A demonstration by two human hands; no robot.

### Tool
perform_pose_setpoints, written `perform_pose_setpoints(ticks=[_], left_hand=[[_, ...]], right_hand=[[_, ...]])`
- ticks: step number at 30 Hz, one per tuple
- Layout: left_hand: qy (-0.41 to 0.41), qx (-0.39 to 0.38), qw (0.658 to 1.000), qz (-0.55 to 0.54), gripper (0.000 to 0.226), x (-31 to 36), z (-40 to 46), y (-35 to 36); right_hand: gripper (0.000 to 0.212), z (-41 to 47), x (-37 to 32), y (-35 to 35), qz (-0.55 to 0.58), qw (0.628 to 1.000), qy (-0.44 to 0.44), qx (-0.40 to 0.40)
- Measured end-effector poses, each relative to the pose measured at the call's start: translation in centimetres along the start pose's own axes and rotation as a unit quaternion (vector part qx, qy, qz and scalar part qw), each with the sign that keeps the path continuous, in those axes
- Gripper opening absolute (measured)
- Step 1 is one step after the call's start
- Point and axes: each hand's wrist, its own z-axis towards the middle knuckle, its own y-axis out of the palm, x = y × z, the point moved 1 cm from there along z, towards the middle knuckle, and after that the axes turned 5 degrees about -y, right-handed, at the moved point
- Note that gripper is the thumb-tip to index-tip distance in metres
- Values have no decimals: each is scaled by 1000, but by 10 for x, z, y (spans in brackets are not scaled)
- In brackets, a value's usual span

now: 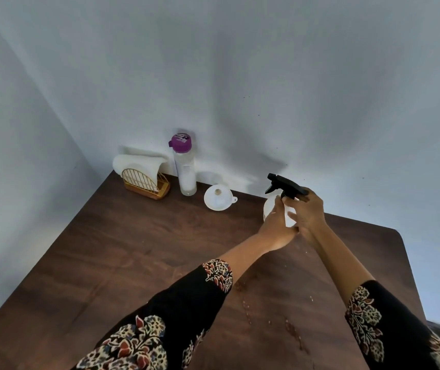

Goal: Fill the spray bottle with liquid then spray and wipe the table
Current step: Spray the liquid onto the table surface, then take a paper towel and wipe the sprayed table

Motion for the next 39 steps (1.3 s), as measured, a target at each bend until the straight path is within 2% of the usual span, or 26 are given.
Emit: perform_pose_setpoints(ticks=[5, 10, 15, 19, 21, 23, 26, 33, 36, 39], left_hand=[[29, 32, 999, 7, 98, -5, 27, -4], [43, 69, 997, 16, 92, -14, 37, 5], [41, 71, 997, 5, 94, -18, 38, 7], [30, 70, 997, 4, 91, -19, 18, -6], [41, 81, 996, -9, 81, -26, 3, -15], [48, 102, 993, -45, 68, -41, -15, -27], [16, 128, 987, -90, 48, -68, -42, -48], [-58, 282, 950, -120, 24, -141, -87, -125], [-64, 370, 919, -117, 18, -156, -92, -170], [-66, 450, 885, -104, 20, -161, -85, -221]], right_hand=[[26, 28, -1, 8, 22, 999, 28, -6], [33, 35, 1, 11, 8, 1000, 16, -17], [34, 34, 10, 10, -28, 999, 15, -22], [48, 21, 21, 5, -53, 997, 31, 43], [41, 5, 34, 1, -61, 992, 51, 94], [29, -19, 47, 5, -80, 989, 62, 108], [16, -55, 62, 25, -133, 988, 63, 46], [17, -104, 56, 125, -225, 955, 25, -192], [15, -102, 31, 173, -236, 941, -30, -240], [20, -90, 3, 223, -204, 945, -58, -248]])
